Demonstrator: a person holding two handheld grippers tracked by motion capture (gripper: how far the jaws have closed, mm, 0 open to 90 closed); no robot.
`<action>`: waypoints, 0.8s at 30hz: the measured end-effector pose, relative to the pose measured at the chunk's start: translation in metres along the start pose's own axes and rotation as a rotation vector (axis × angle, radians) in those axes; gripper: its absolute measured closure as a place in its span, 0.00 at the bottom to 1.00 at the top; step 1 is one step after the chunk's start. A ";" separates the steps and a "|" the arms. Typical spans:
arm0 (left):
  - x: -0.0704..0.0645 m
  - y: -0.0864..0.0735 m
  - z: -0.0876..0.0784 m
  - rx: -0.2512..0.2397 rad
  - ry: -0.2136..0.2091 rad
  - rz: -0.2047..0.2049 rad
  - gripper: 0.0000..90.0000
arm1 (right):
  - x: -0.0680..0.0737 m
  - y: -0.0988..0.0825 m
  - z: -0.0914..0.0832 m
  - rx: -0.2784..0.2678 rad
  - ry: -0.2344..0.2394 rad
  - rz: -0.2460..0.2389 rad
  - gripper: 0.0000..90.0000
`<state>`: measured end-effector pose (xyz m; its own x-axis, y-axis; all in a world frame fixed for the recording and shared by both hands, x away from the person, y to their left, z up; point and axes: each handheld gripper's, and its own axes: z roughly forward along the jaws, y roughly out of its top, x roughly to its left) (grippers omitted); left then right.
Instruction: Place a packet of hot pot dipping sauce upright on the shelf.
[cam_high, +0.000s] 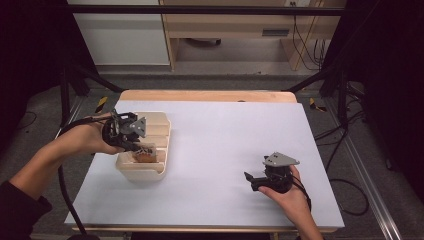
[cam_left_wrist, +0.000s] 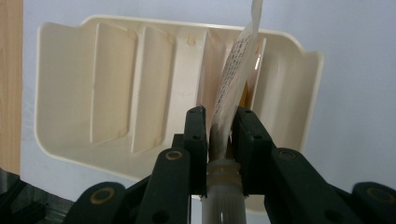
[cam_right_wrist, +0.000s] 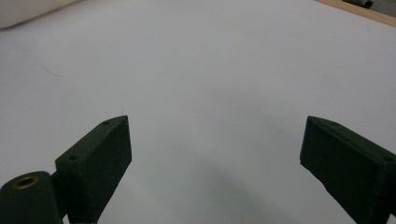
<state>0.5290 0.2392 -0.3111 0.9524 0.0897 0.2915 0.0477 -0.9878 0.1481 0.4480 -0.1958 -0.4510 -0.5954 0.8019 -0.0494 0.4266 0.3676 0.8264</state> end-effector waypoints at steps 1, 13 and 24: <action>0.000 0.000 0.000 0.000 0.000 0.000 0.84 | 0.000 0.000 0.000 0.000 0.001 -0.001 0.11; 0.003 0.002 -0.012 -0.104 0.073 -0.031 0.22 | 0.000 0.000 0.000 0.005 0.003 -0.003 0.10; -0.019 0.043 -0.029 -0.348 0.262 -0.024 0.08 | 0.000 0.000 -0.001 -0.002 0.000 0.004 0.10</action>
<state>0.5047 0.1985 -0.2828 0.8417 0.1858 0.5069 -0.0779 -0.8873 0.4546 0.4472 -0.1970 -0.4506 -0.5934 0.8035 -0.0465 0.4274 0.3635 0.8278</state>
